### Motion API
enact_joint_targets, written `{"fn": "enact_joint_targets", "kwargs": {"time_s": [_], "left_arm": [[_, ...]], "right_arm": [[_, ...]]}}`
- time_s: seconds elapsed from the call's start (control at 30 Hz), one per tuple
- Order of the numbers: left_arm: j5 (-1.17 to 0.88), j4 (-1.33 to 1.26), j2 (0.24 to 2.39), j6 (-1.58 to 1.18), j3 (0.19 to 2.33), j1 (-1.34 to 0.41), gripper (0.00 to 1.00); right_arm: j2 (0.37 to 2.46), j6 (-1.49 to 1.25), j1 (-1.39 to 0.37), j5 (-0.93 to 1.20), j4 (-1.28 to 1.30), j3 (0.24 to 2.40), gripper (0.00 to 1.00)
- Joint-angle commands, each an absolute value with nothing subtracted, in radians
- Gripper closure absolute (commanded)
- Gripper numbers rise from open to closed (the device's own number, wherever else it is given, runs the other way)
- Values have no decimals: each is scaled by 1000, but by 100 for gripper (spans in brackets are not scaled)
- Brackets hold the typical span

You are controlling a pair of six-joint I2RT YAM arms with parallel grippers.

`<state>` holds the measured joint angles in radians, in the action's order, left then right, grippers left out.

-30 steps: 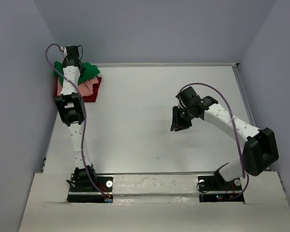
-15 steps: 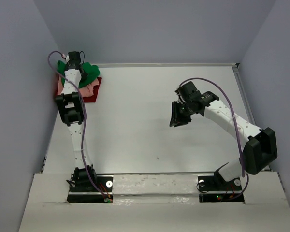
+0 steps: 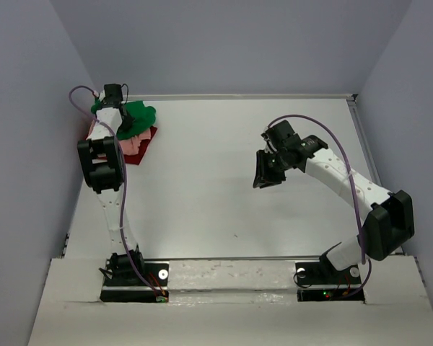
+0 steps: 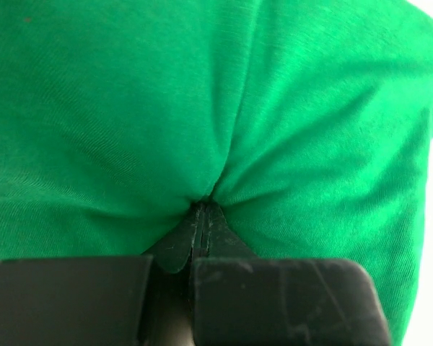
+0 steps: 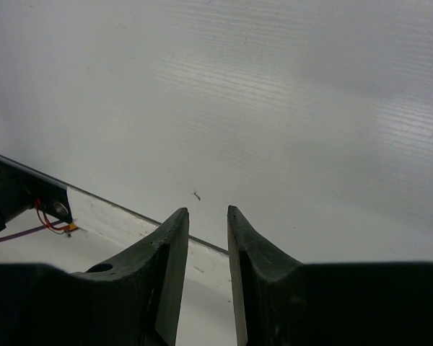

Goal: Fold and stack the t-shirts
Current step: Put the neatly folded tshirt into the corner of the board with the left arm

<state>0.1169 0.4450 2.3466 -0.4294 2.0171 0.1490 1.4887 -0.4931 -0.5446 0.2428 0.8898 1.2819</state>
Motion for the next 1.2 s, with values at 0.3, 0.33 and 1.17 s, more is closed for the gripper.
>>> {"fn": "enact_joint_targets", "kwargs": {"time_s": [0.3,0.33,1.17], "left_arm": [[91,615,2255,-440,1922,84,100],[91,614,2250,-430,1933,83,100],[241,661,1890,-413,1976,95,29]], "right_arm": [[1440,-486,-552,262,870,1278,66],[1440,-488,-552,270,864,1270,66],[1517,-465,-561,293,828,1299,66]]}}
